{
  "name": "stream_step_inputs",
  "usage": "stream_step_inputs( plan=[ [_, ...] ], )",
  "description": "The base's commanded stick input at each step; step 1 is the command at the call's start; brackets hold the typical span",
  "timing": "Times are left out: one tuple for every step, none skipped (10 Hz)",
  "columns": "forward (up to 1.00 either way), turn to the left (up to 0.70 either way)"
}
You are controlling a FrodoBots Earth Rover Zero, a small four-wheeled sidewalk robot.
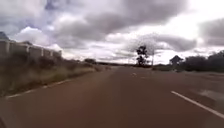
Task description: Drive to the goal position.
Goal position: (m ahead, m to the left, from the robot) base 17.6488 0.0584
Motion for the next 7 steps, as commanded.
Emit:
stream_step_inputs(
  plan=[
    [0.7, 0.03],
    [0.7, 0.03],
    [0.7, -0.32],
    [0.7, -0.32],
    [0.7, -0.16],
    [0.7, 0.02],
    [0.7, 0.03]
  ],
)
